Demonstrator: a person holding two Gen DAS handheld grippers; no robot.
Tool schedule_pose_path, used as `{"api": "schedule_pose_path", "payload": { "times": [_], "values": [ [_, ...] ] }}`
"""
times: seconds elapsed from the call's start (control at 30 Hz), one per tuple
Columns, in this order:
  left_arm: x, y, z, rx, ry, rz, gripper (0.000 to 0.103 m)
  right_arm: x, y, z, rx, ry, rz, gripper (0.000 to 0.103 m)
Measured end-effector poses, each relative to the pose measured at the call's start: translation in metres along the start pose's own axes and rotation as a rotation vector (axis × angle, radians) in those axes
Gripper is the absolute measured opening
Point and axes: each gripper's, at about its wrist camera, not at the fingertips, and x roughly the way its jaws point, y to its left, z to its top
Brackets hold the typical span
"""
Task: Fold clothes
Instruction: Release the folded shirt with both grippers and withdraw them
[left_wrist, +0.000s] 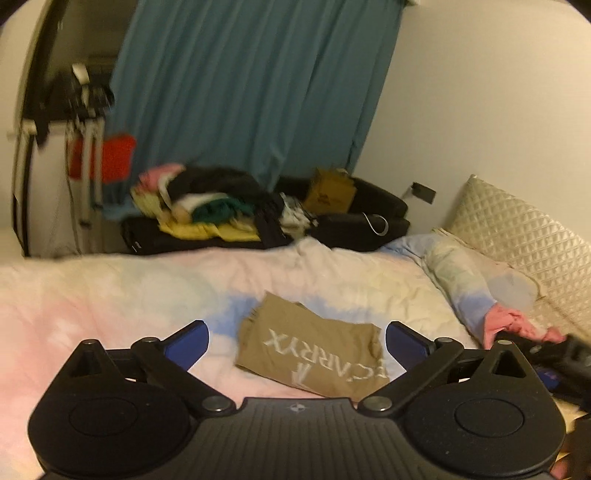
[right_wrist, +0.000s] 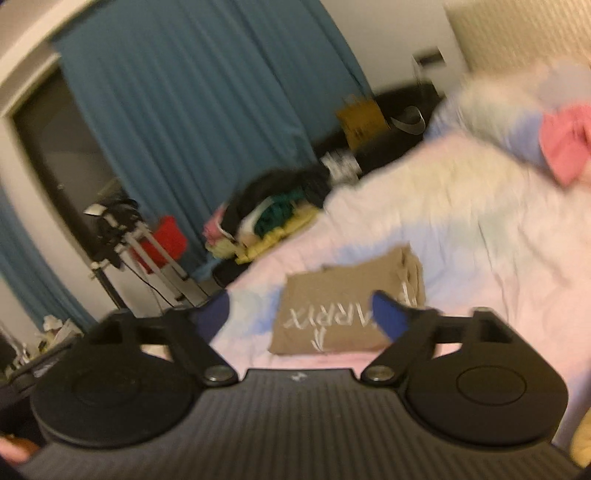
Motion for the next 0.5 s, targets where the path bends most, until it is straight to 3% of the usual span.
{"api": "schedule_pose_path", "payload": {
  "times": [0.23,0.5],
  "values": [
    [-0.064,-0.017,-0.025,0.156,-0.079,0.035,0.103,-0.044,0.03,-0.017,-0.129,-0.048,0.006,0.086],
    [-0.092,-0.011,-0.087,0.197,-0.111,0.037,0.103,-0.055,0.041,-0.079,-0.206,-0.089,-0.02,0.086]
  ]
}}
